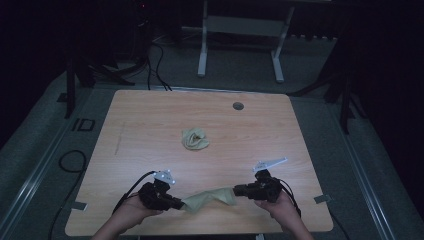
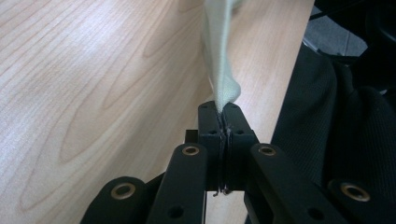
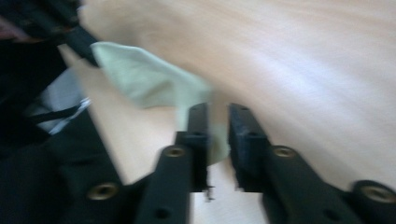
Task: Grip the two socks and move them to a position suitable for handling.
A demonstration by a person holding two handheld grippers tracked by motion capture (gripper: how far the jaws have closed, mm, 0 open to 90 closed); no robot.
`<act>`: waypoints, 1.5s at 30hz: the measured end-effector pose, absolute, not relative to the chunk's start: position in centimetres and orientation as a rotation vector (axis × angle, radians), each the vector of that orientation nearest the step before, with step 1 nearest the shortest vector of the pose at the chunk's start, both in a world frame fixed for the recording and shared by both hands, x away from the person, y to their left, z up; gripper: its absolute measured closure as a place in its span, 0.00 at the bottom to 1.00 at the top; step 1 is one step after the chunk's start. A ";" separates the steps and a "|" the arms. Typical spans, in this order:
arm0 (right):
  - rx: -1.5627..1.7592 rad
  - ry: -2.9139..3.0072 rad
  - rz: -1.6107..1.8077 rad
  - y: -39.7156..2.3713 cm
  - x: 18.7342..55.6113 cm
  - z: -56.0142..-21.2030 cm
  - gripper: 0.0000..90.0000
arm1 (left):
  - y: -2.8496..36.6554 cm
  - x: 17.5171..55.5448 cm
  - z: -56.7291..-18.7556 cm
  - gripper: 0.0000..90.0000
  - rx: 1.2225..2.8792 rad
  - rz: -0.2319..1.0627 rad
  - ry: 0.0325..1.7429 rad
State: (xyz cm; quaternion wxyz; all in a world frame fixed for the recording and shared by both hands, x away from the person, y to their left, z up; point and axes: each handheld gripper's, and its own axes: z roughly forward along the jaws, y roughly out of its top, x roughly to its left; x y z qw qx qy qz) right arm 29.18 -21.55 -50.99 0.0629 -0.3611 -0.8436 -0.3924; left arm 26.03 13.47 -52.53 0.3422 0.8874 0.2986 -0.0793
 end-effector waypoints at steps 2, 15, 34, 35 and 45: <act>-1.131 -2.569 -1.178 -21.5 29.8 -51.1 0.75 | 13.6 26.5 -52.7 0.83 2.293 -0.175 0.815; -1.066 -2.572 -1.197 -19.7 29.5 -50.9 0.59 | 14.6 27.5 -53.6 0.66 2.232 -0.055 0.897; -0.715 -2.832 -1.024 -10.8 25.4 -53.2 0.65 | 12.0 27.6 -55.7 0.97 2.308 0.041 0.860; -0.713 -2.856 -1.013 -10.5 25.4 -53.4 0.65 | 12.1 27.8 -55.7 0.97 2.306 0.038 0.857; -0.617 -3.074 -0.882 -8.6 24.2 -54.9 0.72 | 12.3 28.0 -56.0 0.97 2.274 0.027 0.847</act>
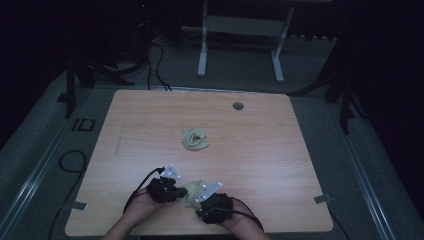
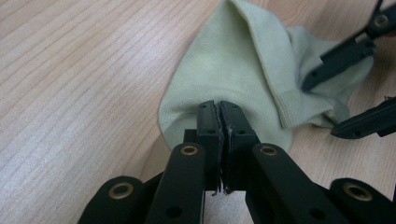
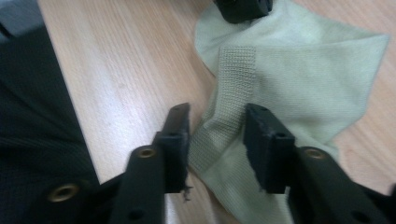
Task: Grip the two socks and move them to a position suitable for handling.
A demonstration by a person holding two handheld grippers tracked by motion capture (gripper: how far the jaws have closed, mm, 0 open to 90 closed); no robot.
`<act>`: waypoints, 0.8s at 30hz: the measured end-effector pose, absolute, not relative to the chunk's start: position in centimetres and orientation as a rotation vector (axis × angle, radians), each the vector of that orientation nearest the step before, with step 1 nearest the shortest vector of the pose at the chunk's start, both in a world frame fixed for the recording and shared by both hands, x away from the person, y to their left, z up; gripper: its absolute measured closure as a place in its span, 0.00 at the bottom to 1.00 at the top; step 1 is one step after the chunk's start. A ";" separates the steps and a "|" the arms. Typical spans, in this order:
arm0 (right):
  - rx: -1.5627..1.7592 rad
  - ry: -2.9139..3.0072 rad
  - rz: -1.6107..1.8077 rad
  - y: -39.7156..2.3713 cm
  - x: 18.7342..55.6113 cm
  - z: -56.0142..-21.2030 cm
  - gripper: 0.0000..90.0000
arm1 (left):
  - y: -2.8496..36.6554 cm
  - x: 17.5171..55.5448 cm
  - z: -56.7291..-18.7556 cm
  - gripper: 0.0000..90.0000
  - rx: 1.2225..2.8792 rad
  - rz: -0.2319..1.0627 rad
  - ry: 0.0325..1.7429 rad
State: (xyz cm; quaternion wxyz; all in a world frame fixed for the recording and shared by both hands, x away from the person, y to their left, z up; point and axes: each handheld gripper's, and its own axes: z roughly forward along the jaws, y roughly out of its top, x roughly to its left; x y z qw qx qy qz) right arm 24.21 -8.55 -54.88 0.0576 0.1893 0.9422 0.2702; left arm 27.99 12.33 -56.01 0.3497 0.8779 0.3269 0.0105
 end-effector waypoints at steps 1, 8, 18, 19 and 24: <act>0.558 2.863 0.822 -8.5 24.2 -54.9 0.81 | 12.4 28.0 -56.0 0.97 2.270 0.022 0.847; 0.746 2.934 1.130 -10.8 25.5 -53.4 0.92 | 12.6 28.1 -56.1 0.95 2.279 0.024 0.811; 1.102 2.713 1.246 -18.1 28.4 -51.5 0.91 | 12.6 28.3 -56.1 0.95 2.277 0.031 0.793; 1.122 2.703 1.235 -18.5 28.5 -51.7 0.91 | 12.5 28.4 -56.1 0.95 2.278 0.031 0.791; 1.191 2.608 1.121 -19.6 29.3 -52.3 0.70 | 12.2 28.5 -55.8 0.82 2.259 0.094 0.807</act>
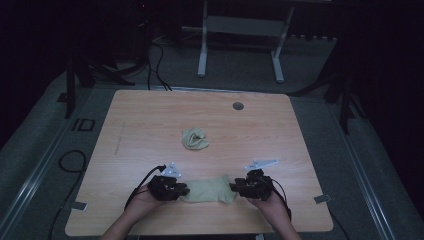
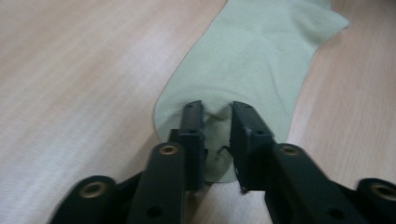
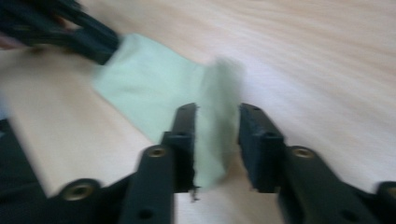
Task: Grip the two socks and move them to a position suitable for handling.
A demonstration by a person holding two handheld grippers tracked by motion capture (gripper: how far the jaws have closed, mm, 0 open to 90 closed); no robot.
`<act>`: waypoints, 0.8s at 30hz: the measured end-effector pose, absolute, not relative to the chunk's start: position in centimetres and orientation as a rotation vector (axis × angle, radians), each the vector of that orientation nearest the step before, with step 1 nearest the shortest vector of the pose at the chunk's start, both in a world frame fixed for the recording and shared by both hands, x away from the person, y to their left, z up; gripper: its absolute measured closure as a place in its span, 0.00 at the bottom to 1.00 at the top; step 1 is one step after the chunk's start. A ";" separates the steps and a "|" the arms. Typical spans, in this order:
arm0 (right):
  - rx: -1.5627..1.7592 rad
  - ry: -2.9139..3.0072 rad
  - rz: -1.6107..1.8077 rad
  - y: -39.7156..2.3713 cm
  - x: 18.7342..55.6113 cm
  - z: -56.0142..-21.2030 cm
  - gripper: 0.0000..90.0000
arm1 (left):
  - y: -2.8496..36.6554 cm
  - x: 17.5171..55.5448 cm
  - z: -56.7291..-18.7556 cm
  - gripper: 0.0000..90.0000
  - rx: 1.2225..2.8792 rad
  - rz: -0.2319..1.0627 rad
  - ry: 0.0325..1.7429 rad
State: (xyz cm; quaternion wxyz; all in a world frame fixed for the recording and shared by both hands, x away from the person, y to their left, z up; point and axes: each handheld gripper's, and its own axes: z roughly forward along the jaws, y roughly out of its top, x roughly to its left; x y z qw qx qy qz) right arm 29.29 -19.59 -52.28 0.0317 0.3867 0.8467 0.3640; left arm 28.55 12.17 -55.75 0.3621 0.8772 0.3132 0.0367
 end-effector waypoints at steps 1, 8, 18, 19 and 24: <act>1.204 2.580 1.120 -19.8 29.4 -52.2 0.68 | 12.2 28.5 -55.6 0.82 2.242 0.102 0.807; 1.107 2.596 1.128 -19.1 29.8 -51.3 0.91 | 11.9 28.3 -55.1 0.84 2.227 0.100 0.783; 1.026 2.724 0.941 -17.2 30.4 -55.0 0.97 | 12.0 29.0 -56.2 0.88 2.248 0.055 0.798; 1.029 2.717 0.960 -17.3 30.3 -55.2 0.97 | 12.0 29.0 -56.2 0.88 2.248 0.057 0.799; 1.026 2.731 0.957 -18.0 29.7 -55.1 0.96 | 11.7 28.3 -56.2 0.88 2.260 0.051 0.773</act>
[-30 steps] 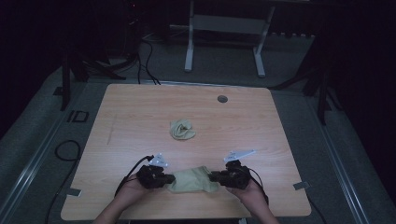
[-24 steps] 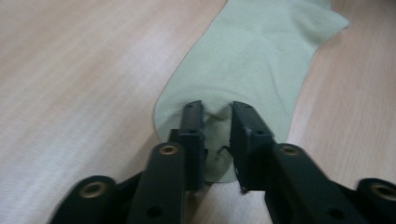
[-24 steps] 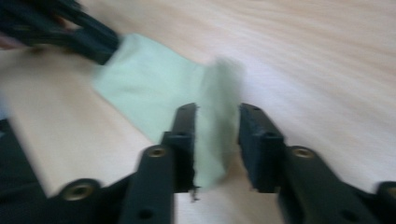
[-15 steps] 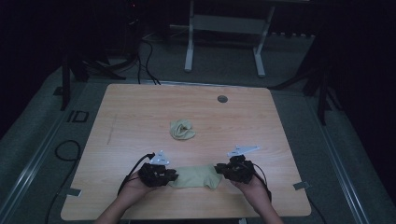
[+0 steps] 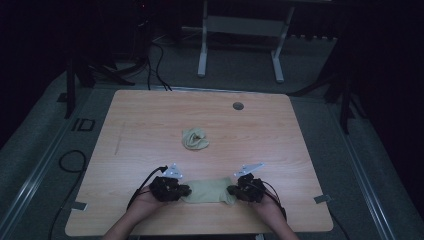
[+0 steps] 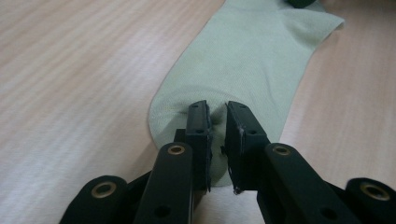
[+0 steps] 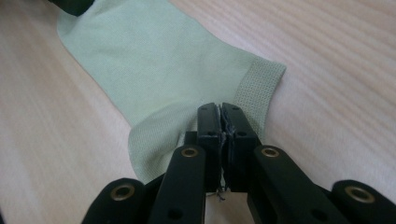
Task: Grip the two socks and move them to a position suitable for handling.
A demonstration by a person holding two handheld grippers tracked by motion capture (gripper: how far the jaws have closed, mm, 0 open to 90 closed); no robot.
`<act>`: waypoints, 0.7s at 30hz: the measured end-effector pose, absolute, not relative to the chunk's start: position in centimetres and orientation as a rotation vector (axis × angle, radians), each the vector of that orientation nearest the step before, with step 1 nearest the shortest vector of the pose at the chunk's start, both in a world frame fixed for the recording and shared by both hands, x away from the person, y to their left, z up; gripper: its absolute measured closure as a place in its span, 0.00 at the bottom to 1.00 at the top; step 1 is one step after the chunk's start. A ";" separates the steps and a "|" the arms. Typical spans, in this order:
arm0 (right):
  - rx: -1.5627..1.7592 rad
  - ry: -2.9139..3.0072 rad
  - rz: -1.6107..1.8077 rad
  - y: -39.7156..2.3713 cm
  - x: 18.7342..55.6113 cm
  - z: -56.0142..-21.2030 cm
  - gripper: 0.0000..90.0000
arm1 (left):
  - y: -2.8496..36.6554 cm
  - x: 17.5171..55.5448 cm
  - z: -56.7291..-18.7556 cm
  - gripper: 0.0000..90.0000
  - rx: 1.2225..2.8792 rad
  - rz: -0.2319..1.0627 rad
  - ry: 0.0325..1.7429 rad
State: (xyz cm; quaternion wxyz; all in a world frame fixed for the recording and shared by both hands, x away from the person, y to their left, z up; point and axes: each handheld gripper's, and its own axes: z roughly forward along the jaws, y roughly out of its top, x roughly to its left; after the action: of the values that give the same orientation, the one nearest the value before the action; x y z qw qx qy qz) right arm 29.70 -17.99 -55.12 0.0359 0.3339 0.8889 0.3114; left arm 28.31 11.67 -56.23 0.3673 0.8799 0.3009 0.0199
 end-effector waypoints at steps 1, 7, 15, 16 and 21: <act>1.021 2.732 0.958 -18.2 29.5 -55.1 0.96 | 11.6 28.1 -56.3 0.88 2.263 0.053 0.765; 1.011 2.734 0.967 -19.4 28.2 -55.2 0.94 | 10.8 27.5 -56.3 0.88 2.262 0.025 0.736; 1.033 2.714 0.966 -20.8 27.2 -55.2 0.94 | 9.8 27.3 -56.5 0.88 2.251 -0.011 0.697; 1.037 2.715 0.971 -20.9 27.2 -55.2 0.94 | 9.5 27.3 -56.5 0.88 2.246 -0.018 0.700; 1.040 2.724 0.952 -20.8 27.3 -54.9 0.92 | 9.5 27.3 -56.3 0.80 2.251 -0.023 0.680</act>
State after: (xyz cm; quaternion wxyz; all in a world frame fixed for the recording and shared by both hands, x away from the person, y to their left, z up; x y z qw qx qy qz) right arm 27.28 -20.78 -54.93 0.0371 0.3389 0.8875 0.3100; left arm 27.26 9.46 -56.33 0.3847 0.8835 0.2670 -0.0090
